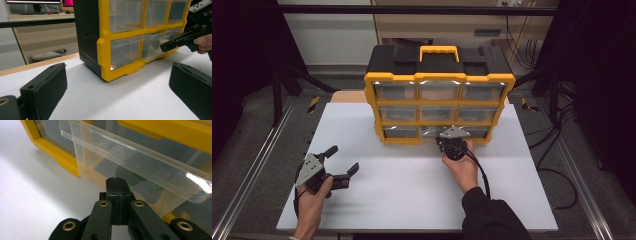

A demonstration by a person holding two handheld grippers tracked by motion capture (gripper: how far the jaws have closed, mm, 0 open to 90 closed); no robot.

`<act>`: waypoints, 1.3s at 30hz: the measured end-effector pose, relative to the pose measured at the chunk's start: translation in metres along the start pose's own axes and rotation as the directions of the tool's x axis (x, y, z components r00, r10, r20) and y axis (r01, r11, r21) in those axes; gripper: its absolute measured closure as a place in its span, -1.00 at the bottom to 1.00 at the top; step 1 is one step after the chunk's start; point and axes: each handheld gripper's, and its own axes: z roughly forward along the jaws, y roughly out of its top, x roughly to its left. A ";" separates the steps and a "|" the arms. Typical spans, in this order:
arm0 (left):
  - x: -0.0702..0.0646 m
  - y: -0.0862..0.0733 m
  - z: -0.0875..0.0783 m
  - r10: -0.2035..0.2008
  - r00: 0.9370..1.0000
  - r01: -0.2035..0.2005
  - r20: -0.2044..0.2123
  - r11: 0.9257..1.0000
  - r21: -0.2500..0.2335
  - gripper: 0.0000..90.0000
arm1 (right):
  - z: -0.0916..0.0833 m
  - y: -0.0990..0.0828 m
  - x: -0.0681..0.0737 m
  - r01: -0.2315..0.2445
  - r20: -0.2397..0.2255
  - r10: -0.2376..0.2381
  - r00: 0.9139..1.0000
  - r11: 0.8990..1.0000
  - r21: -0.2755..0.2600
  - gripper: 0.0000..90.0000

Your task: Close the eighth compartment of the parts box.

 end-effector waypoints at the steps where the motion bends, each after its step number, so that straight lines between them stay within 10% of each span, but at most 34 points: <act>1: 0.000 0.000 0.000 0.000 1.000 0.000 0.000 1.000 0.000 -0.98 | 0.001 0.000 -0.001 0.007 0.000 -0.007 1.000 1.000 -0.003 1.00; 39: 0.000 0.000 0.000 0.000 1.000 0.000 0.001 1.000 -0.002 -0.97 | 0.011 0.002 -0.004 -0.028 0.009 0.028 1.000 1.000 -0.011 1.00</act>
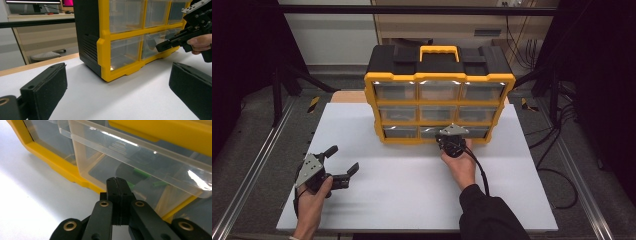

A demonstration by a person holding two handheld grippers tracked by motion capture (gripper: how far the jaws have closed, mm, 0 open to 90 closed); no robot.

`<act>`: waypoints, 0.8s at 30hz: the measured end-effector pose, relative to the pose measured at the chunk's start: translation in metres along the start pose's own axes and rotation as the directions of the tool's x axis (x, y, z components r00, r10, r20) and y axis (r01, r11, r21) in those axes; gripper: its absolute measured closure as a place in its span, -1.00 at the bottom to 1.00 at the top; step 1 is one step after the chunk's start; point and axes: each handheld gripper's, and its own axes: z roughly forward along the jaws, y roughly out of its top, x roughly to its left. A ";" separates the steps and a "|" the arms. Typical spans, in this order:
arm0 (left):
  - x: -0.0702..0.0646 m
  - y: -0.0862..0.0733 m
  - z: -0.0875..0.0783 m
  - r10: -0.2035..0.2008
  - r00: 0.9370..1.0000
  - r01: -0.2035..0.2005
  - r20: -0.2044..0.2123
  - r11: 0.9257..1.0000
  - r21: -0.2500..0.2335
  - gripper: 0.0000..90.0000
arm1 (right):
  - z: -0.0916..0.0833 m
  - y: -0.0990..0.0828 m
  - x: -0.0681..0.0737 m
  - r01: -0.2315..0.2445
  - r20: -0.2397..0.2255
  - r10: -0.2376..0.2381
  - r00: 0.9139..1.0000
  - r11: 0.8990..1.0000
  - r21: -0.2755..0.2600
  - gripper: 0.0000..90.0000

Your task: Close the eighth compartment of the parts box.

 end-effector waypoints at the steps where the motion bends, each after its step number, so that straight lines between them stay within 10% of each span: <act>1: 0.000 0.000 0.000 0.000 1.000 0.000 0.000 1.000 0.000 -0.97 | 0.000 0.000 0.000 0.000 0.000 0.000 1.000 1.000 -0.001 1.00; 24: 0.000 0.000 0.000 0.000 1.000 0.000 0.000 1.000 0.001 -0.97 | 0.002 0.003 0.000 -0.023 0.008 0.023 1.000 1.000 -0.016 1.00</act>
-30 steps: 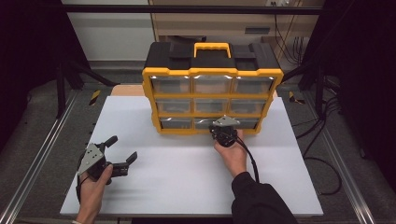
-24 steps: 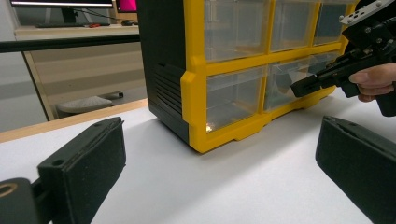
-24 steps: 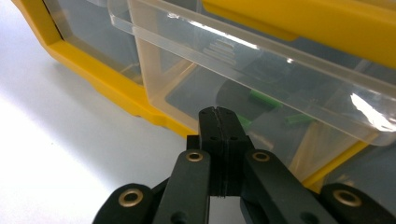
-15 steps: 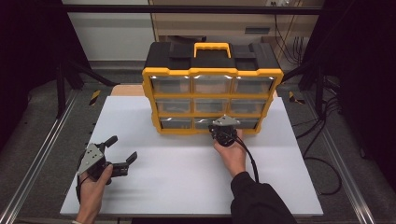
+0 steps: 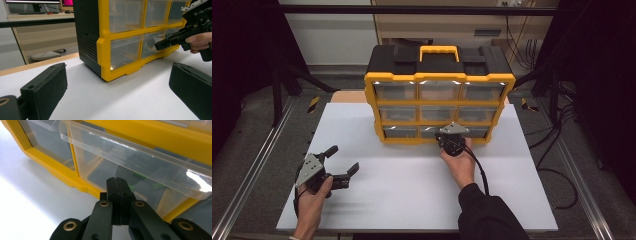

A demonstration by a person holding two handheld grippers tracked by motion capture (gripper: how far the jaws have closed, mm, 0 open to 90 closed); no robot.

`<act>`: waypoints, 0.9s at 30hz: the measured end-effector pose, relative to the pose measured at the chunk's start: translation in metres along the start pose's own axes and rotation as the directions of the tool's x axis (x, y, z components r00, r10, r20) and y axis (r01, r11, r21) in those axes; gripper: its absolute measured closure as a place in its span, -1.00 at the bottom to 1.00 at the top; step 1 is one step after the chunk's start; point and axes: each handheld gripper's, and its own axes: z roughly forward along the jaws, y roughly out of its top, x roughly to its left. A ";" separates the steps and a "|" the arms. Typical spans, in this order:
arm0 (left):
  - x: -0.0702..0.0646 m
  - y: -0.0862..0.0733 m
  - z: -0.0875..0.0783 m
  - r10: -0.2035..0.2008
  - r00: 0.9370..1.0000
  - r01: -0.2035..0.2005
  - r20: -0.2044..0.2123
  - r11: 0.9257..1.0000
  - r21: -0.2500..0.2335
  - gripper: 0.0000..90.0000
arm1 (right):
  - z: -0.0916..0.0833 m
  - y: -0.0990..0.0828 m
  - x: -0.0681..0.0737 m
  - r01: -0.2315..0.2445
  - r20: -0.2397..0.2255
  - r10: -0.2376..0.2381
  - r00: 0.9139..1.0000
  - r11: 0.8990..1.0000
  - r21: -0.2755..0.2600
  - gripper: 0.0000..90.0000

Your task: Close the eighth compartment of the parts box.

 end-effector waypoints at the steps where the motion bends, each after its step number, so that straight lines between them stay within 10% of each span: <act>1: 0.000 0.000 0.000 0.000 1.000 0.000 0.000 1.000 0.000 -0.97 | 0.000 0.000 0.000 0.001 -0.001 -0.001 1.000 1.000 0.000 1.00; 27: 0.000 0.000 0.000 -0.006 1.000 0.006 -0.003 1.000 -0.005 -0.97 | 0.004 0.000 0.001 -0.017 0.011 0.017 1.000 1.000 -0.022 1.00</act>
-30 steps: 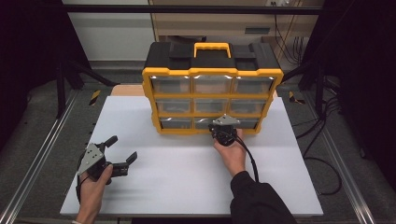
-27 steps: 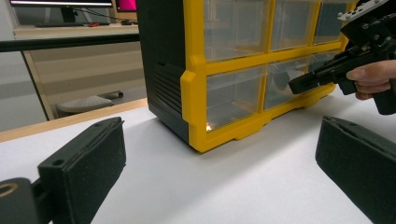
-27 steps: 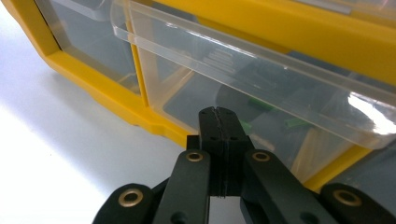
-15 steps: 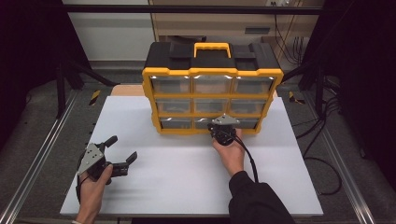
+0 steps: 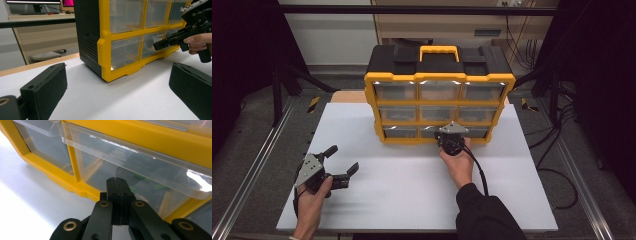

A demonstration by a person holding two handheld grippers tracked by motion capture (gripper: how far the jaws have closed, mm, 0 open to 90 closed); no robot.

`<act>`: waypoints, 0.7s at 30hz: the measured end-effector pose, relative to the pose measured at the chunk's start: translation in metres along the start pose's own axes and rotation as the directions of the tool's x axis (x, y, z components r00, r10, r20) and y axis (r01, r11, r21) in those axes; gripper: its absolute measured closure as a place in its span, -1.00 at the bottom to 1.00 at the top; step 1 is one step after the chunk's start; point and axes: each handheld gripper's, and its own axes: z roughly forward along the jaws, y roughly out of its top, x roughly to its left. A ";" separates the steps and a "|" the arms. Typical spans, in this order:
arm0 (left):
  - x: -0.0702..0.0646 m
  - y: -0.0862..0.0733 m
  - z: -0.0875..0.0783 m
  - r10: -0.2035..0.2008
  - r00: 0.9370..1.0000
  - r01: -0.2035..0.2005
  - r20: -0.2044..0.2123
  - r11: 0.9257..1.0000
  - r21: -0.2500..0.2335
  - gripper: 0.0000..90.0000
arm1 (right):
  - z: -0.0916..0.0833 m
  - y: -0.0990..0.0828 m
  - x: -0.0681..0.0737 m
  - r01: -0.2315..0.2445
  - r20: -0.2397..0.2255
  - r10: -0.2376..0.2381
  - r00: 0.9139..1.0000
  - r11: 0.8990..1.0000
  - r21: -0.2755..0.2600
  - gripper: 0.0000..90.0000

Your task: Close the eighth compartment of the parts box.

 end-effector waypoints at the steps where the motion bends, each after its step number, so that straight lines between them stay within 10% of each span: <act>1: 0.000 0.000 0.000 0.000 1.000 0.000 0.000 1.000 0.000 -0.97 | 0.000 0.000 -0.001 0.008 -0.002 -0.008 1.000 1.000 -0.003 1.00; 21: 0.000 0.000 0.000 0.006 1.000 -0.006 0.003 1.000 0.005 -0.97 | -0.001 0.000 0.000 -0.021 -0.006 0.021 1.000 1.000 -0.006 1.00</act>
